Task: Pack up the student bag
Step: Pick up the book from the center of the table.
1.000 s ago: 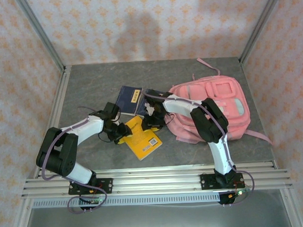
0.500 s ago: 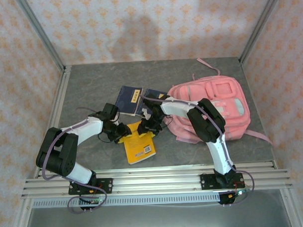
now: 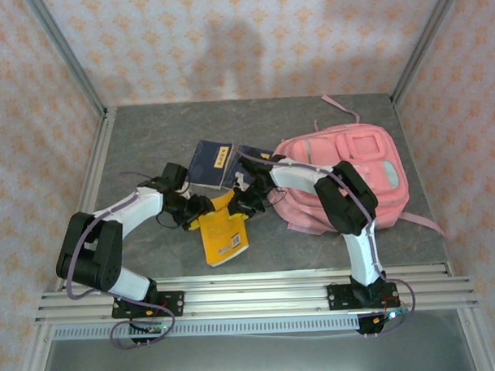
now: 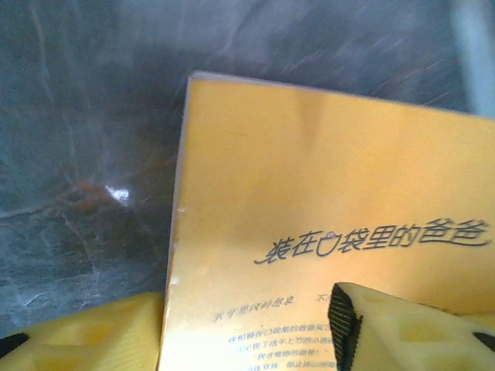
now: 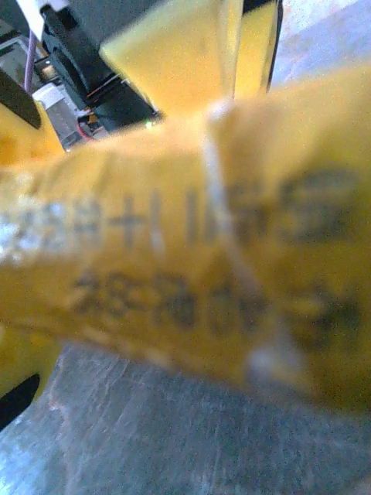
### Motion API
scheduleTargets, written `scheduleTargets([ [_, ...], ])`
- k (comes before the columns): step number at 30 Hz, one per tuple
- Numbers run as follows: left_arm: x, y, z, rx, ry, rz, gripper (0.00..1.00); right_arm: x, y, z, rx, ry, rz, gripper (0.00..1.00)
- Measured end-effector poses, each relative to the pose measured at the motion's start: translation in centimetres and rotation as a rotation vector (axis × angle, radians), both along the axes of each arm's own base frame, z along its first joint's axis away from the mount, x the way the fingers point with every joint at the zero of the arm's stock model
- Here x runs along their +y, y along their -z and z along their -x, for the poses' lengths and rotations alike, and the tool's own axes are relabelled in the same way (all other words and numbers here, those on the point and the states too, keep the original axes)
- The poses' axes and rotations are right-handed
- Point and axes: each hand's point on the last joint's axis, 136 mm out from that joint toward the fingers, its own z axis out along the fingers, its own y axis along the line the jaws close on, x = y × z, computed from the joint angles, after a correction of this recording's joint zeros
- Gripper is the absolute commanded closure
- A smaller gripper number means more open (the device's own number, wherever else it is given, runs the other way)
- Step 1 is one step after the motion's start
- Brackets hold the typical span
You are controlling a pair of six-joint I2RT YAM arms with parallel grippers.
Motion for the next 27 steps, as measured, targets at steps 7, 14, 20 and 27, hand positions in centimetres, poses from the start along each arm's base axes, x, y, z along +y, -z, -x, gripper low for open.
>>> scheduleTargets([
  [7,0.5,-7.3,-4.3,-0.155,-0.157,0.112,0.19,-2.1,-7.7,-6.8,-0.174,0.286,-0.062,1.00],
  [14,-1.2,-12.4,-7.7,-0.201,-0.256,0.276,0.14,-4.0,-13.6,-12.7,-0.310,0.596,-0.093,1.00],
  [20,-3.8,-15.5,-10.4,-0.242,-0.257,0.373,0.13,-5.3,-17.7,-16.2,-0.350,0.875,-0.185,1.00],
  [27,-5.3,-17.0,-12.8,-0.272,-0.272,0.439,0.13,-6.0,-19.6,-18.6,-0.334,1.062,-0.281,1.00],
])
